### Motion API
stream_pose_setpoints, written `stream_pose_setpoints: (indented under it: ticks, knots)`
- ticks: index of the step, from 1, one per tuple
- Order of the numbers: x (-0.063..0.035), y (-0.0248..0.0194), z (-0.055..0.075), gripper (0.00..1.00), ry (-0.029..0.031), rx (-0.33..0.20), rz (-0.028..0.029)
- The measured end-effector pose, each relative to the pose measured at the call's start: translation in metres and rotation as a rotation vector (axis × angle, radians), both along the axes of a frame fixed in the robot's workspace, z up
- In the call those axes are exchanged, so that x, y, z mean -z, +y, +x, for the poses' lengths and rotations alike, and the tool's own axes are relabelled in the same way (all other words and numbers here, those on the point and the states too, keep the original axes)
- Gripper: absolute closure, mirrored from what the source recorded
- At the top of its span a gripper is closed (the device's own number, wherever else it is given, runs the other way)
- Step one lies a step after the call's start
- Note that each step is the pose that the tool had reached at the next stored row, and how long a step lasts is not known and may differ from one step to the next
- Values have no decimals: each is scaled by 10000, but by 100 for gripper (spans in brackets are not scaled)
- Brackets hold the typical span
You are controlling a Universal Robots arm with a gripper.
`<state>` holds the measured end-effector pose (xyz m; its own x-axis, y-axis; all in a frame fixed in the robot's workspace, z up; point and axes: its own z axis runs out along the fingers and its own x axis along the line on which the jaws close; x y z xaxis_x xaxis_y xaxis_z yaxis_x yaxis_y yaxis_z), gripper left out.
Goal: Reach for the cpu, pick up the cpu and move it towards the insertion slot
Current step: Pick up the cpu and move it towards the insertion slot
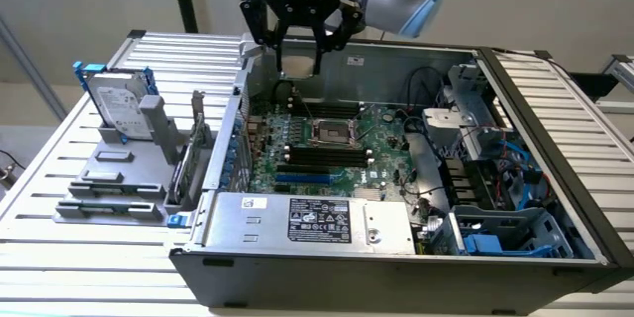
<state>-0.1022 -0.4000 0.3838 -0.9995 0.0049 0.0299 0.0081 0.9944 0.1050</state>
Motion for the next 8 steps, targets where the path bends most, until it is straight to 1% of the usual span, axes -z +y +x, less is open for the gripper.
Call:
stream_pose_setpoints:
  ticks: [5,8]
  knots:
    - [71,94,228,46,-3,0,-22]
    - [102,160,335,46,-19,0,-51]
